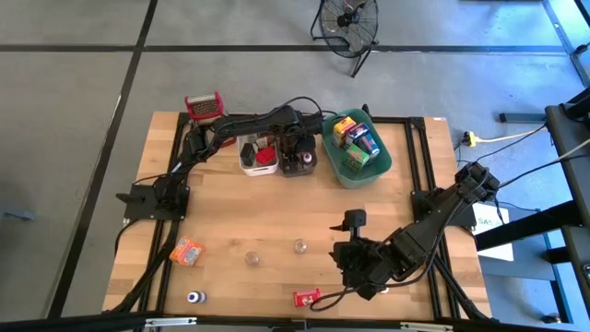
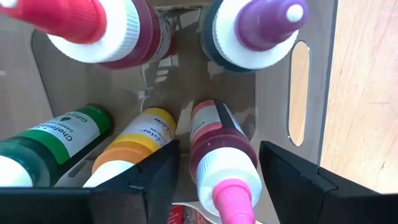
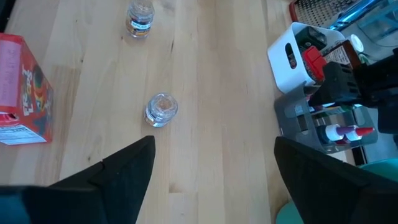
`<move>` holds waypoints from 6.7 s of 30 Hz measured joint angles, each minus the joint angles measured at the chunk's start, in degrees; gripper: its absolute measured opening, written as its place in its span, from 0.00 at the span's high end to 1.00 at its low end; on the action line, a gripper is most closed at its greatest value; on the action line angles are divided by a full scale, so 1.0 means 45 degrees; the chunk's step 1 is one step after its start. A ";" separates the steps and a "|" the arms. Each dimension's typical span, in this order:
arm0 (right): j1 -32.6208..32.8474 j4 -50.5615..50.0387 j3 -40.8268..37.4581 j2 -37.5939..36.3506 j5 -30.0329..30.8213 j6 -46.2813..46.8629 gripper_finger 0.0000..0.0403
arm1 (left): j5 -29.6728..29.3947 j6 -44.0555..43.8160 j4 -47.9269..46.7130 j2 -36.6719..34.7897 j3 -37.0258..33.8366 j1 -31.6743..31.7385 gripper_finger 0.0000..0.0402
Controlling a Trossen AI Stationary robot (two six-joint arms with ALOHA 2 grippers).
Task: Pick & Place Kitchen Items
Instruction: Put the pink cereal box into the right green bin
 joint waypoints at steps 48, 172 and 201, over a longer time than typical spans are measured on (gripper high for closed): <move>0.0303 -0.0295 -0.0005 0.0005 -0.0098 0.0520 0.17 | -0.1956 -0.3561 -0.3955 -0.4273 0.2076 -0.3896 0.47; -0.2188 0.7826 -0.0005 0.4017 -1.3430 -0.6360 0.17 | -1.2155 -1.2812 -0.1908 -0.5574 -0.5736 -1.5737 0.47; -0.2161 0.8359 -0.0005 0.4015 -1.4008 -0.6349 0.17 | -1.2087 -1.2812 -0.1914 -0.5574 -0.5736 -1.5737 0.47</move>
